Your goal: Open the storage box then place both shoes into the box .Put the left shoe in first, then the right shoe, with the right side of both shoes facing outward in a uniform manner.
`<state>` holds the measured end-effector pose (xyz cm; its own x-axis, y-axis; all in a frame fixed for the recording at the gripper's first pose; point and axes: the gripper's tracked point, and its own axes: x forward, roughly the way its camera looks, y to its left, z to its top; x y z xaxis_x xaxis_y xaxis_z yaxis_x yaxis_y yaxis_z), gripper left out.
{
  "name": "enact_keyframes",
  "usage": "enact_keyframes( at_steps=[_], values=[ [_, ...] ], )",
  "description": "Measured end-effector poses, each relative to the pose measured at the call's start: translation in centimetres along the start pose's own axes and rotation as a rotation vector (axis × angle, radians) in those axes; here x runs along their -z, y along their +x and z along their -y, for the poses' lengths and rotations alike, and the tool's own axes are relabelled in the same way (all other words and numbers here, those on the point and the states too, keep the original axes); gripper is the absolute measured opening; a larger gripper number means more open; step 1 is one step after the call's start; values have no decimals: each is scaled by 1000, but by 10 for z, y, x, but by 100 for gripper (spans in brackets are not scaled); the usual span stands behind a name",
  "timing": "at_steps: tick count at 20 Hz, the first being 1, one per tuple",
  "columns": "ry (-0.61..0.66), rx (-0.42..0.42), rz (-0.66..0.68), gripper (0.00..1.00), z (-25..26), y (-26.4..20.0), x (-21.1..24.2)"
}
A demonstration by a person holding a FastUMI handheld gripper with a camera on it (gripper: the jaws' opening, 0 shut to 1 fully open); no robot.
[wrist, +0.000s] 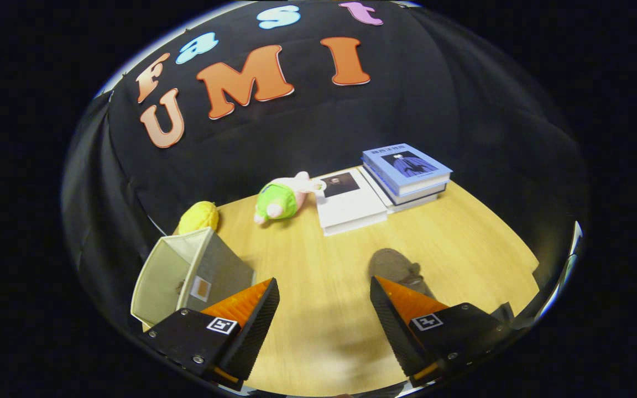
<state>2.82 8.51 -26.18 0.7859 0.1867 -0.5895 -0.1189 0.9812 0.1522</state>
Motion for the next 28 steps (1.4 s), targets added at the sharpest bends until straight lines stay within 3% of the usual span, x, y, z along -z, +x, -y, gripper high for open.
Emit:
enact_keyframes(
  at_steps=[9, 15, 19, 25, 27, 28],
  values=[
    [40, 146, -46, 99, 122, 5, 33],
    [30, 138, -118, 96, 139, 28, 64],
    [4, 137, -147, 86, 136, 51, 72],
    [2, 167, -183, 28, 133, 73, 83],
    [16, 183, -181, 4, 133, 71, 82],
    [32, 189, -178, 3, 130, 69, 80]
  ],
)
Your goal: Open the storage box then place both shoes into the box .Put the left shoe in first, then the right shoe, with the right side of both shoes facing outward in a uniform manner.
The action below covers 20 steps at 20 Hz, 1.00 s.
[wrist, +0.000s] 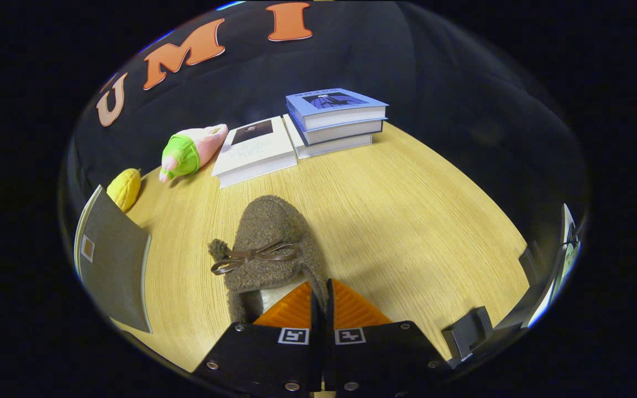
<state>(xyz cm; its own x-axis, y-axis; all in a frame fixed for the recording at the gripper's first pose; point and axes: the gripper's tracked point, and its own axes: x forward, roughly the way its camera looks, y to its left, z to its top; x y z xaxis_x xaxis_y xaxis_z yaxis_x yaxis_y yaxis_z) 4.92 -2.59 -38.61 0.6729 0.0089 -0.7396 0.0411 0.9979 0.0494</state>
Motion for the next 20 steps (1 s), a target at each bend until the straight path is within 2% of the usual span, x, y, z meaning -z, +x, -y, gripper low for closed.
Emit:
enact_keyframes(
  at_steps=[3, 7, 10, 17, 20],
  values=[
    [32, 4, 19, 2, -8, -13, -9],
    [81, -46, 46, 1, -38, -37, -28],
    [60, -64, 68, 1, -69, -58, -44],
    [26, -153, 97, 1, -168, -101, -71],
    [34, -225, 99, 1, -216, -118, -77]
  ],
)
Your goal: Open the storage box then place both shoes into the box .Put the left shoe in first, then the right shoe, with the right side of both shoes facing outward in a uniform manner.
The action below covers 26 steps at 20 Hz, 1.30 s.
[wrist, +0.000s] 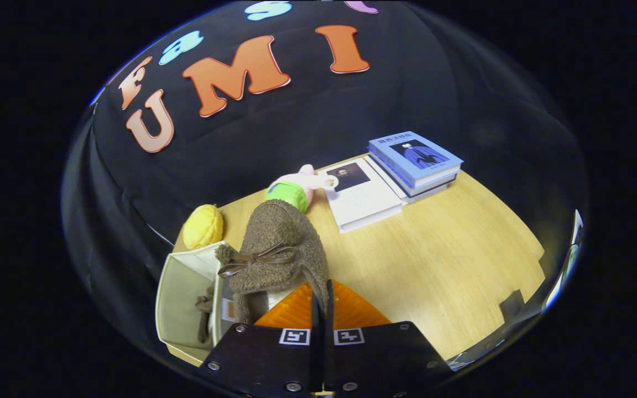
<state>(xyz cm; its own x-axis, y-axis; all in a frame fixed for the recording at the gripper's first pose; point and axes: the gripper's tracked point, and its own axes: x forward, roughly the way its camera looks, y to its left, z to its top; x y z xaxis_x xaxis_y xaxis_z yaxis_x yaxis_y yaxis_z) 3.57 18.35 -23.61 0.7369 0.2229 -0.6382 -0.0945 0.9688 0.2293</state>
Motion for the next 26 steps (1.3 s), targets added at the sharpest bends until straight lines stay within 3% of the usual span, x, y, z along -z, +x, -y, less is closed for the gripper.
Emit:
enact_keyframes(
  at_steps=[9, 16, 20, 21, 22, 23, 26],
  values=[
    [70, -143, -53, 1, -124, -3, 16],
    [68, -70, -105, 1, -136, 11, 65],
    [54, -72, -120, 4, -140, 10, 78],
    [65, -83, -121, 9, -145, 6, 78],
    [67, -91, -113, 23, -148, 0, 75],
    [52, -100, -103, 31, -150, -4, 70],
    [26, -109, -66, 78, -146, -13, 53]
  ],
)
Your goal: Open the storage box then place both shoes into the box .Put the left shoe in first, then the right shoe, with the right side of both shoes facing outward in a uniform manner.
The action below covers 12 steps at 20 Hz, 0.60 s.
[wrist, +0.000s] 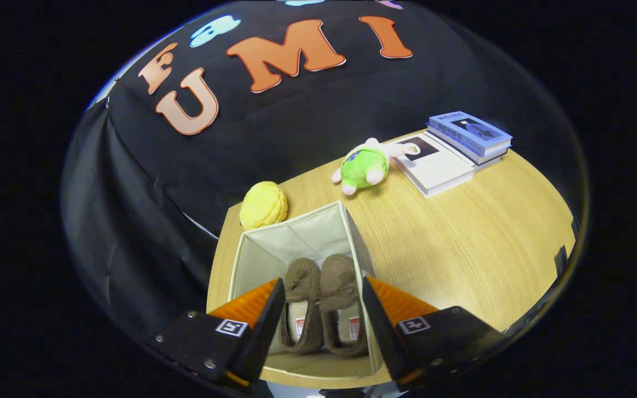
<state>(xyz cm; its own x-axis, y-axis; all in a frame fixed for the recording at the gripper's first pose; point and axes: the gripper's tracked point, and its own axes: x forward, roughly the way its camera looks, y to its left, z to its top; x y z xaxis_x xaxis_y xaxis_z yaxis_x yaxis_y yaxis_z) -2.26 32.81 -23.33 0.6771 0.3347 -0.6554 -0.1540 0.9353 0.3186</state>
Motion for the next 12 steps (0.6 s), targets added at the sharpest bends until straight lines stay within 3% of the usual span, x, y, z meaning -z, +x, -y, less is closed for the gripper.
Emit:
enact_keyframes(
  at_steps=[1, 2, 7, 12],
  values=[
    [-11, 0, 11, 92, 4, -3, -5],
    [-25, 8, 26, 99, 9, -6, -11],
    [-98, 28, 86, 99, 32, -21, -50],
    [-148, 39, 226, 98, 53, -61, -122]
  ],
)
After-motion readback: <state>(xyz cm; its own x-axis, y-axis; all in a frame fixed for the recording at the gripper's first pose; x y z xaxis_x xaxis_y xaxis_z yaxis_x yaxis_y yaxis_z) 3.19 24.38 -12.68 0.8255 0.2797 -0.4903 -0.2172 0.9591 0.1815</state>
